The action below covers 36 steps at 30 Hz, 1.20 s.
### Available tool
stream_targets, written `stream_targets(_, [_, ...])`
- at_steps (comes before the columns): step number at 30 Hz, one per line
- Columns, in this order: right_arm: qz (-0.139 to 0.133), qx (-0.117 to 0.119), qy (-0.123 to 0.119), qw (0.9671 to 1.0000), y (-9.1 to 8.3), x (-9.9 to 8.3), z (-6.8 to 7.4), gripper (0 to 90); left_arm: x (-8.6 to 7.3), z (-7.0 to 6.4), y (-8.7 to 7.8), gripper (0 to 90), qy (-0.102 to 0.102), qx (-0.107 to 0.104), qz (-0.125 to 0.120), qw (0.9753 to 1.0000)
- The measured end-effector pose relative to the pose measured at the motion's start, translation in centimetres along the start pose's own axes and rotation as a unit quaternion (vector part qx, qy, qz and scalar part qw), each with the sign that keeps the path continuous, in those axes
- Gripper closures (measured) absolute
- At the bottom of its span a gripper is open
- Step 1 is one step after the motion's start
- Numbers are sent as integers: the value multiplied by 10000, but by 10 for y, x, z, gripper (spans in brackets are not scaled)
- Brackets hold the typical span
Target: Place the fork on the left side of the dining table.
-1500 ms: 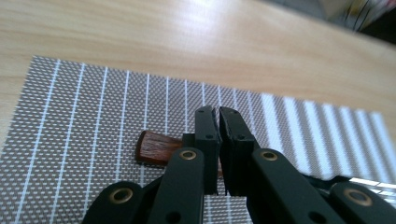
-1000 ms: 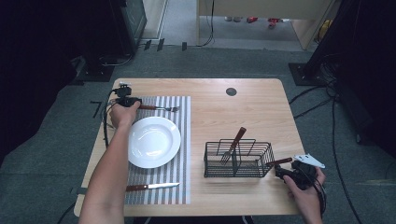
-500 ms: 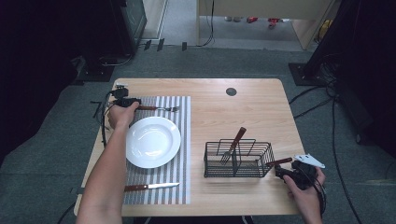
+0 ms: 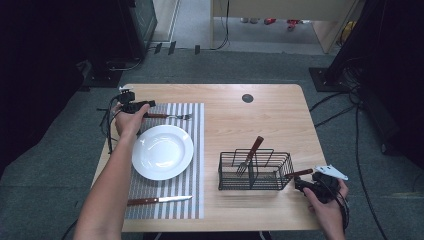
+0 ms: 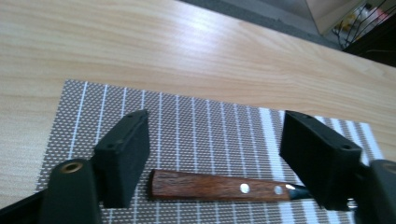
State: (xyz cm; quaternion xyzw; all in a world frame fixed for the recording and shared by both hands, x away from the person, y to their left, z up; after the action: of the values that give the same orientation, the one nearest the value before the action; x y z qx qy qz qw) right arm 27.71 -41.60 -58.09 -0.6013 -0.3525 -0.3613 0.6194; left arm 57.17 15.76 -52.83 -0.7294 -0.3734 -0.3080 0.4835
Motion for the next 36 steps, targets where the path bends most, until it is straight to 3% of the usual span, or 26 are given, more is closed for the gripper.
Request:
stream_targets(3, [1,0,-1,10000,0,0,0,87,1,-3,-4,194,41,52,-54,10000])
stream_targets(8, [-1,-1,-2,10000,0,0,0,87,5,-9,-18,175,-248,114,-130,9995])
stream_targets(13, [0,0,0,10000,0,0,0,87,12,-11,-32,170,-90,164,-231,9996])
stream_targets(17, [0,-1,1,10000,0,0,0,87,18,-18,-46,170,-33,59,-371,9993])
stream_targets(18, [-1,-1,0,10000,0,0,0,87,18,-21,-53,169,130,62,-394,9991])
stream_targets(19, [0,0,0,10000,0,0,0,87,18,-21,-53,170,130,62,-394,9991])
stream_targets(20, [-1,0,0,10000,0,0,0,87,18,-25,-59,170,308,60,-426,9986])
stream_targets(21, [-1,0,0,10000,0,0,0,87,18,-25,-59,169,308,60,-426,9986])
stream_targets(30, [0,0,-1,10000,0,0,0,87,9,-44,-101,170,600,-333,-459,9966])
stream_targets(36, [-1,0,0,10000,0,0,0,87,0,-44,-120,170,806,-391,-492,9948])
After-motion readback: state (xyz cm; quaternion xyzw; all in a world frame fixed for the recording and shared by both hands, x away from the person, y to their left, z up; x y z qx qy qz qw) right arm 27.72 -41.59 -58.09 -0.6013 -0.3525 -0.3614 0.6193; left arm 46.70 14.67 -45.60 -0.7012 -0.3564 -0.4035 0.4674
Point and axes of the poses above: each handheld gripper's, and its own axes: y roughly forward along the jaws, x roughly out of its top, z roughly to its left, the point moved 8 cm from there along y, roughly forward along the jaws, and after that the axes turned 14 degrees about -z, right-handed, at the moved point
